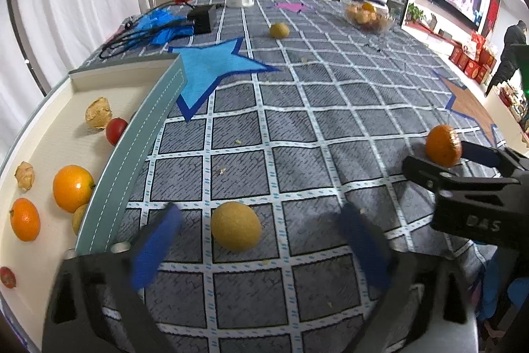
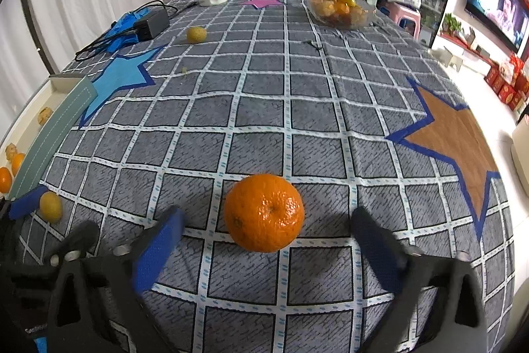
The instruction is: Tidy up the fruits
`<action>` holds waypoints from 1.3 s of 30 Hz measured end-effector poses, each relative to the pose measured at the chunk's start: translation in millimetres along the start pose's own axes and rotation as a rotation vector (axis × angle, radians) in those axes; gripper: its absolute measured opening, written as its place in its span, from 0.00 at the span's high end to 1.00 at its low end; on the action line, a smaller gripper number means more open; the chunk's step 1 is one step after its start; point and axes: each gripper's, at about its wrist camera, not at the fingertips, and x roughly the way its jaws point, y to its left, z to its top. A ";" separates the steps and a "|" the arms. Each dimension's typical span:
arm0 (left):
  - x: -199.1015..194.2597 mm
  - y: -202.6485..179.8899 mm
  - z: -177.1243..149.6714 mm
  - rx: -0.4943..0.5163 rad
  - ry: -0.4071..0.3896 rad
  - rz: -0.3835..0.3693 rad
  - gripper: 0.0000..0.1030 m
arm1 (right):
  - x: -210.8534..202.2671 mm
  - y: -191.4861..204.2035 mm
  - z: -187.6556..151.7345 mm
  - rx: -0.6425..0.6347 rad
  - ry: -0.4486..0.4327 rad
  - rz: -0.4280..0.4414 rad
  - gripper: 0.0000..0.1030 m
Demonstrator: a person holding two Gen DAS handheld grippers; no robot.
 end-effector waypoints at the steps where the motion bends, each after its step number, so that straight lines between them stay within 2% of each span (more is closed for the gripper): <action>1: -3.3 -2.4 -1.4 0.001 -0.011 -0.005 0.31 | -2.7 1.6 0.0 -0.007 -0.010 0.003 0.46; 2: -5.2 -5.1 -2.2 0.008 -0.018 -0.010 0.38 | -5.8 2.1 -0.5 -0.012 -0.017 0.008 0.59; 4: -9.3 -10.2 -3.1 0.028 -0.025 -0.037 0.73 | -8.6 0.6 -0.2 -0.006 -0.011 0.042 0.60; 9: -19.6 3.7 -2.6 -0.033 -0.018 -0.145 0.73 | -15.4 -13.4 -3.9 0.069 0.018 0.220 0.60; 15: -53.9 29.1 3.9 -0.059 -0.101 -0.142 0.73 | -24.7 9.0 5.7 0.036 0.027 0.293 0.60; 20: -78.2 68.0 5.1 -0.097 -0.155 -0.075 0.73 | -36.0 55.5 21.8 -0.039 0.022 0.388 0.60; 24: -89.6 107.8 2.5 -0.151 -0.187 0.035 0.73 | -38.9 104.3 36.1 -0.123 0.022 0.436 0.60; 27: -88.1 137.8 -3.6 -0.202 -0.176 0.106 0.73 | -34.4 142.1 43.4 -0.171 0.038 0.482 0.60; 31: -76.6 163.1 -14.0 -0.247 -0.135 0.154 0.73 | -25.3 184.9 51.0 -0.219 0.064 0.533 0.60; 34: -71.5 173.2 -21.8 -0.262 -0.120 0.190 0.73 | -17.9 213.7 53.5 -0.264 0.081 0.547 0.60; 37: -64.8 178.7 -26.1 -0.270 -0.100 0.212 0.73 | -11.3 232.2 53.4 -0.315 0.084 0.507 0.59; 38: -63.8 178.6 -26.5 -0.266 -0.105 0.225 0.71 | -10.7 237.7 53.5 -0.337 0.080 0.481 0.57; 39: -63.5 178.0 -27.3 -0.260 -0.104 0.237 0.63 | -10.4 239.5 54.3 -0.345 0.077 0.471 0.47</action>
